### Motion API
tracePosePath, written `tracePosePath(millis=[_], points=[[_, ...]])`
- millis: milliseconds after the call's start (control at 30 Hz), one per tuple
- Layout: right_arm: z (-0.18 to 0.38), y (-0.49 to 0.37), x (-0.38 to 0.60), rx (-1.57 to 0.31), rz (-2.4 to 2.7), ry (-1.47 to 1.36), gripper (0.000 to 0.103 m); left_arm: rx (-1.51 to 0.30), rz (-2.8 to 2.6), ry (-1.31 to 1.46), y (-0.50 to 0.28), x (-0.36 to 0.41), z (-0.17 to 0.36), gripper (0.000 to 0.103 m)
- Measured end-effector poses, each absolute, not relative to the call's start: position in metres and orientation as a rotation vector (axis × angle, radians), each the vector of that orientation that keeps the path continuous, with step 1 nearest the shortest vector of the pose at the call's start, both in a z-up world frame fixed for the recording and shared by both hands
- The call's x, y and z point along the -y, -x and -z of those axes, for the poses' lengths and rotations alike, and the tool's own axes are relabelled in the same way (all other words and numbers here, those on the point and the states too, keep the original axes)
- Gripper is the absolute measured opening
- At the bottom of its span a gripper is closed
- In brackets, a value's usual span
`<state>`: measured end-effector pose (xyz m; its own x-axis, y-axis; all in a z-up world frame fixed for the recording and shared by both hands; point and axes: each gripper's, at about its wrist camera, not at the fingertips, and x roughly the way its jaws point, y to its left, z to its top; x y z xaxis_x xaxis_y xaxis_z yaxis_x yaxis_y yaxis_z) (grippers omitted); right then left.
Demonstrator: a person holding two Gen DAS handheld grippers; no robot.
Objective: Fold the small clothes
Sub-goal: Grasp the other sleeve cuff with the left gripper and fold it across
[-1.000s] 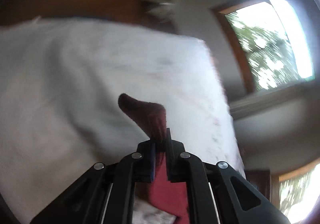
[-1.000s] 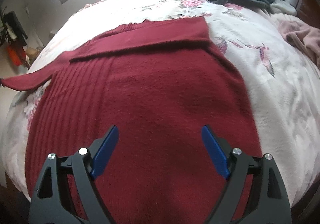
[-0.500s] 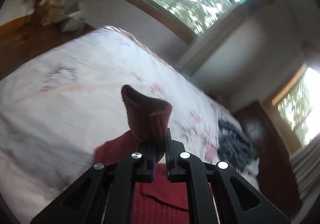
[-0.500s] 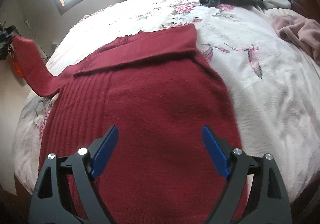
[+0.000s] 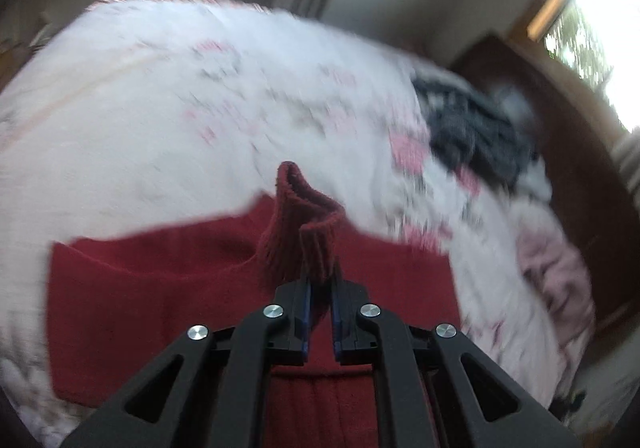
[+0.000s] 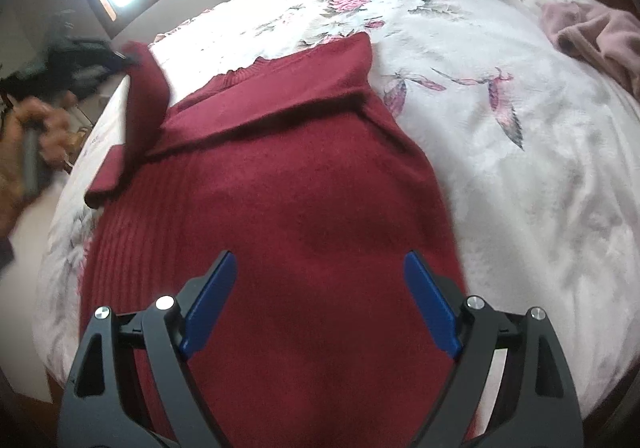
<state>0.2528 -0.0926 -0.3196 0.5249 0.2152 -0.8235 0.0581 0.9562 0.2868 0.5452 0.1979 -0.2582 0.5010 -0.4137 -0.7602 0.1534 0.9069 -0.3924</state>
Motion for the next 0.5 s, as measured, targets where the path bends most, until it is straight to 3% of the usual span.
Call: tracePosePath(millis=[33,133,167,333,500], points=[[0.32,-0.258,0.095,-1.027,-0.102,-0.317,0.086,-1.031,0.365,0.249,-0.545,-0.183,0.276,0.015],[0.323,-0.278,0.099,-1.065,-0.148,-0.382,0.086,-1.049,0.36,0.196,-0.518,-0.182,0.3,0.055],[0.323,-0.287,0.1,-1.076,-0.171,-0.406,0.086,-1.048,0.352,0.211,-0.511,-0.187,0.304,0.063],[0.333,-0.364,0.105,-1.155,-0.358,-0.76,0.086,-1.068,0.304,0.403,-0.44,-0.248,0.324,0.072],[0.36,-0.462,0.077,-1.266,-0.489,-0.954,0.069,-1.112,0.251,0.501,-0.369,-0.282,0.349,0.074]])
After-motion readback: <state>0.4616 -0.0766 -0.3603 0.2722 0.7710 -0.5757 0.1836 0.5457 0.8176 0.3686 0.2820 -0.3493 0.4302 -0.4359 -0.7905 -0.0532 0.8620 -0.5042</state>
